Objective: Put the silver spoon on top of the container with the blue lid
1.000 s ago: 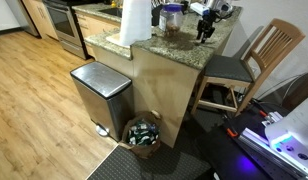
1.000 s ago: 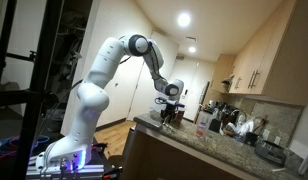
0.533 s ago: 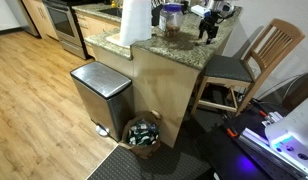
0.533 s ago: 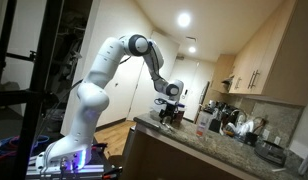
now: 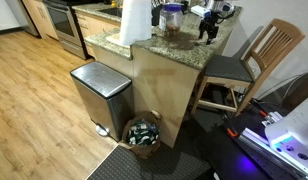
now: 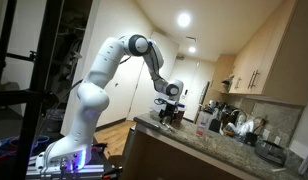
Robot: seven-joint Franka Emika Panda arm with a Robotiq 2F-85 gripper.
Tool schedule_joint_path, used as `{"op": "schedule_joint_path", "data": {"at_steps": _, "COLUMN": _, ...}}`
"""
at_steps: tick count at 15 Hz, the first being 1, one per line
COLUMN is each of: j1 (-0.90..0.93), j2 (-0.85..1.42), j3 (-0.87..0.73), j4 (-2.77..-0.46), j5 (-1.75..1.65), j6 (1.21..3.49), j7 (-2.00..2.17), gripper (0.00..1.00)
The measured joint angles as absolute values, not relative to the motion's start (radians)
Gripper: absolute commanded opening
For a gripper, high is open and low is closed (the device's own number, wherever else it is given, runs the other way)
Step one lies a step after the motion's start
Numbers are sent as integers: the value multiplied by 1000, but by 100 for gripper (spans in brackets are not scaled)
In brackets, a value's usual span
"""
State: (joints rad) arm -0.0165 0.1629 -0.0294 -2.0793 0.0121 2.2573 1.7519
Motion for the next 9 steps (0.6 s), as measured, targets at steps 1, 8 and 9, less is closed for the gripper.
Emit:
{"op": "schedule_joint_path", "data": {"at_steps": 1, "j1": -16, "j2": 163, "j3": -29, "j4": -2079, "j5": 12, "j6": 2256, "j7": 1752, "gripper": 100}}
{"op": "schedule_joint_path", "data": {"at_steps": 8, "j1": -16, "j2": 163, "j3": -30, "j4": -2079, "j5": 19, "j6": 2256, "j7": 1765, "gripper": 100}}
{"op": "schedule_joint_path", "data": {"at_steps": 9, "j1": -16, "j2": 164, "j3": -30, "j4": -2079, "j5": 23, "j6": 2281, "j7": 1769, "gripper": 100}}
